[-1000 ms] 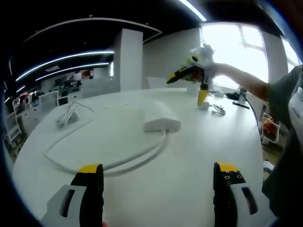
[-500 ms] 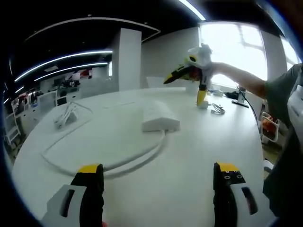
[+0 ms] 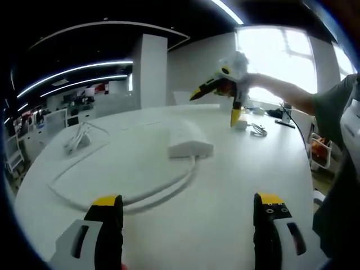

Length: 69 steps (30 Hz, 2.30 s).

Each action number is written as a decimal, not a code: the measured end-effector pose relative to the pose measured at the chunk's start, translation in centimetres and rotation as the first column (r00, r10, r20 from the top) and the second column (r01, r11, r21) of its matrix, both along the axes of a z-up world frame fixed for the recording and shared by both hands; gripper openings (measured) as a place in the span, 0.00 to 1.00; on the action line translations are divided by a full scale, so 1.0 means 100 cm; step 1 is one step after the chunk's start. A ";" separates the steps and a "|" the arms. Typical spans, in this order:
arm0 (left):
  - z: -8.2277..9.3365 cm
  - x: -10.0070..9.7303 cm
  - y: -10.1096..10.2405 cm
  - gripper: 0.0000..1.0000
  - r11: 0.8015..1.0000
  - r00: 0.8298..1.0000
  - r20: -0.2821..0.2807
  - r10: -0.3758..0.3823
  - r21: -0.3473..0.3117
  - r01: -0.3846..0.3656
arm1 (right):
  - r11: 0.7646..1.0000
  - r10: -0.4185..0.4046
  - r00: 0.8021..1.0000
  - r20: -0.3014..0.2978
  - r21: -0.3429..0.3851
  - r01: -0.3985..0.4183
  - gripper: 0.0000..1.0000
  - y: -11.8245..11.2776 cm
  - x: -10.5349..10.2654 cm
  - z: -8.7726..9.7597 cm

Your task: Straighten the power strip on the desk, plug the charger into it

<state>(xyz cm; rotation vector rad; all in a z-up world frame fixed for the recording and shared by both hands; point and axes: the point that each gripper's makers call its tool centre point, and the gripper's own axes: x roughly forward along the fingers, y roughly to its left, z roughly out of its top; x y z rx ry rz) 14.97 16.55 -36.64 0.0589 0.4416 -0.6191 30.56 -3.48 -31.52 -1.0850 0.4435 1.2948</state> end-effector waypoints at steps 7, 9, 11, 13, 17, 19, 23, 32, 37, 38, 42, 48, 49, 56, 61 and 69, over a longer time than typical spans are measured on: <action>0.000 0.000 0.001 0.99 1.000 1.000 0.004 0.000 -0.005 0.000 | 1.000 0.021 1.000 0.008 -0.014 -0.021 0.99 0.002 0.005 -0.001; 0.000 0.000 0.001 0.99 1.000 1.000 0.004 0.000 -0.006 0.000 | 0.999 0.028 1.000 0.012 -0.022 -0.028 0.99 0.002 0.005 -0.002; 0.000 0.000 0.001 0.99 1.000 1.000 0.005 -0.004 -0.003 0.004 | 0.999 0.040 0.999 0.016 -0.031 -0.039 0.99 0.002 0.005 -0.003; 0.000 0.000 0.000 0.99 1.000 1.000 0.005 -0.007 -0.002 0.007 | 0.998 0.053 0.998 0.016 -0.043 -0.052 0.99 0.002 0.005 -0.005; 0.000 0.001 0.001 0.99 1.000 1.000 0.006 -0.004 -0.003 0.004 | 0.996 0.072 0.997 0.019 -0.045 -0.071 0.99 0.004 0.007 0.000; -0.001 0.001 0.002 0.99 1.000 1.000 0.005 -0.001 -0.005 0.001 | 0.996 0.082 0.996 0.027 -0.049 -0.080 0.99 0.005 0.009 0.000; -0.001 0.000 0.002 0.99 1.000 1.000 0.004 0.001 -0.006 -0.001 | 0.995 0.082 0.996 0.033 -0.053 -0.080 0.99 0.006 0.014 0.001; -0.002 0.000 0.003 0.99 1.000 1.000 0.004 0.006 -0.008 -0.006 | 0.993 0.100 0.995 0.025 -0.069 -0.098 0.99 0.009 0.021 -0.003; -0.001 0.000 0.004 0.99 1.000 1.000 0.008 0.010 0.001 -0.010 | 0.991 0.118 0.993 0.012 -0.064 -0.117 0.99 0.014 0.022 -0.002; 0.000 0.000 0.004 0.99 1.000 1.000 0.009 0.011 -0.004 -0.011 | 0.991 0.119 0.993 0.010 -0.066 -0.118 0.99 0.015 0.023 -0.003; -0.001 0.000 0.006 0.99 1.000 1.000 0.008 0.013 0.003 -0.013 | 0.988 0.131 0.991 0.012 -0.082 -0.129 0.99 0.016 0.025 -0.004; 0.000 -0.002 0.006 0.99 1.000 1.000 0.010 0.013 0.005 -0.013 | 0.983 0.161 0.987 0.018 -0.087 -0.159 0.98 0.019 0.027 -0.003; 0.001 -0.002 0.006 0.99 1.000 1.000 0.011 0.013 0.004 -0.013 | 0.982 0.167 0.986 0.018 -0.089 -0.165 0.98 0.020 0.028 -0.003; 0.002 -0.002 0.006 0.99 1.000 1.000 0.015 0.017 0.004 -0.018 | 0.975 0.195 0.981 0.005 -0.114 -0.193 0.99 0.023 0.029 -0.007; 0.002 -0.002 0.008 0.99 1.000 1.000 0.016 0.023 0.003 -0.023 | 0.970 0.211 0.978 0.006 -0.124 -0.208 0.99 0.026 0.030 -0.008; 0.001 -0.002 0.008 0.99 1.000 1.000 0.015 0.026 0.003 -0.027 | 0.960 0.243 0.970 -0.005 -0.145 -0.241 0.99 0.034 0.026 -0.014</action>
